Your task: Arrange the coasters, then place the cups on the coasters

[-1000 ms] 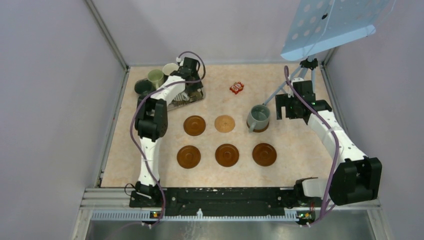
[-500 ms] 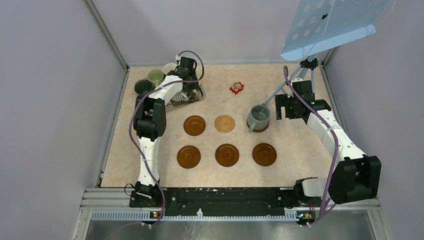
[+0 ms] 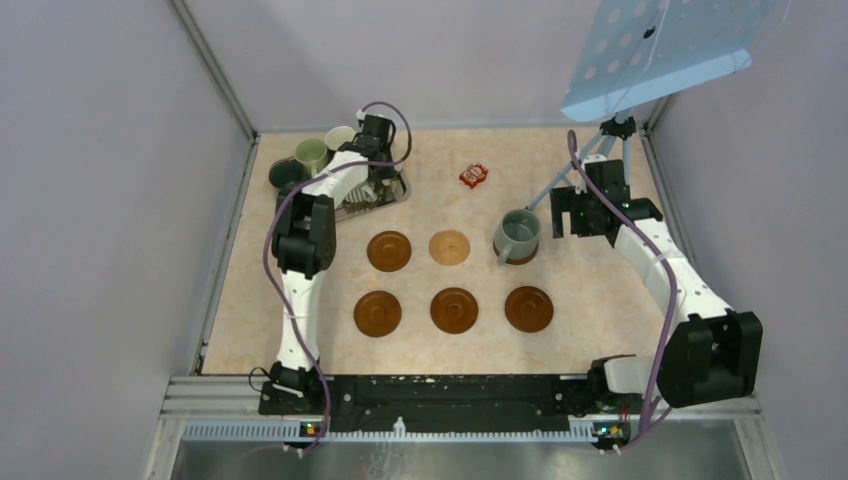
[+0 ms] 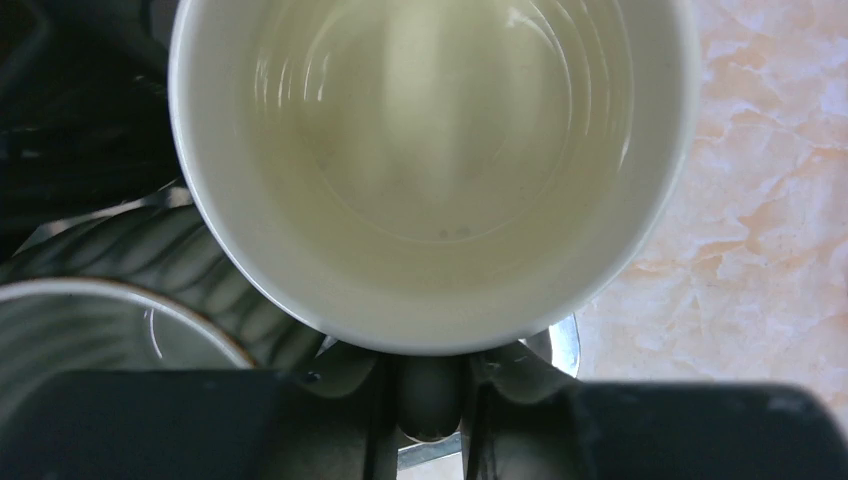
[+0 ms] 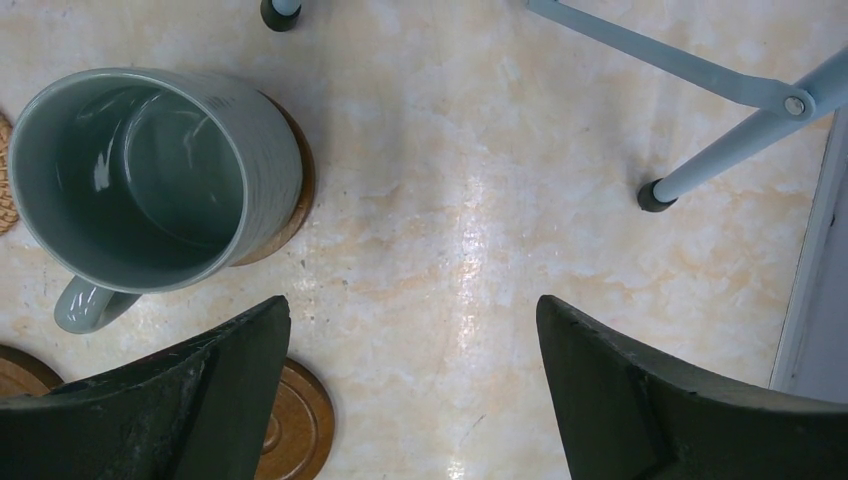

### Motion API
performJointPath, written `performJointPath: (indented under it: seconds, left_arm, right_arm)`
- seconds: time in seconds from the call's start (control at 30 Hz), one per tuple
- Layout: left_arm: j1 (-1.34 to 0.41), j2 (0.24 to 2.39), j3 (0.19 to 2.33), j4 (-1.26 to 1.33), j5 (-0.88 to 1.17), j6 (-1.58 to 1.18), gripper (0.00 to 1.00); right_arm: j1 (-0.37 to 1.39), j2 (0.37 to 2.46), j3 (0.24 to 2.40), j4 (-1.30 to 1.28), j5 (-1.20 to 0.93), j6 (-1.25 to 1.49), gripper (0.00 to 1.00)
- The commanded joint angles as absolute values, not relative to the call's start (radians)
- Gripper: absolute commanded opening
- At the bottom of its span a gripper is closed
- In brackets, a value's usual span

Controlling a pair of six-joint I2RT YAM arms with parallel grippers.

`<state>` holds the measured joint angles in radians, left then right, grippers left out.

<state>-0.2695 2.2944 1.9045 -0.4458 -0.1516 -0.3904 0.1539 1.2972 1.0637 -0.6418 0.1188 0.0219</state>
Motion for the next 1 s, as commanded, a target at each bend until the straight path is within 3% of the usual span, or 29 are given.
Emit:
performJointPath:
  seconds: [0.0,0.13,0.47,0.97]
  left_arm:
    - [-0.264,2.305,1.951,-0.417,-0.178,-0.360,0.18]
    - [-0.266,2.281,1.956,-0.394,-0.169,-0.337,0.00]
    - [-0.308,2.103,1.846,-0.225,-0.116,-0.197,0.00]
    - [-0.546,1.599,1.332,0.047,-0.127,-0.035,0.00]
  right_arm:
    - [0.144,1.293,1.114,-0.621,0.124,0.024,0.91]
    - [0.144,1.290,1.107,-0.620,0.122,0.024,0.91]
    - [0.144,1.292,1.104,-0.603,0.103,0.028,0.91]
    - [0.144,1.243,1.068,-0.606,0.124,0.031,0.90]
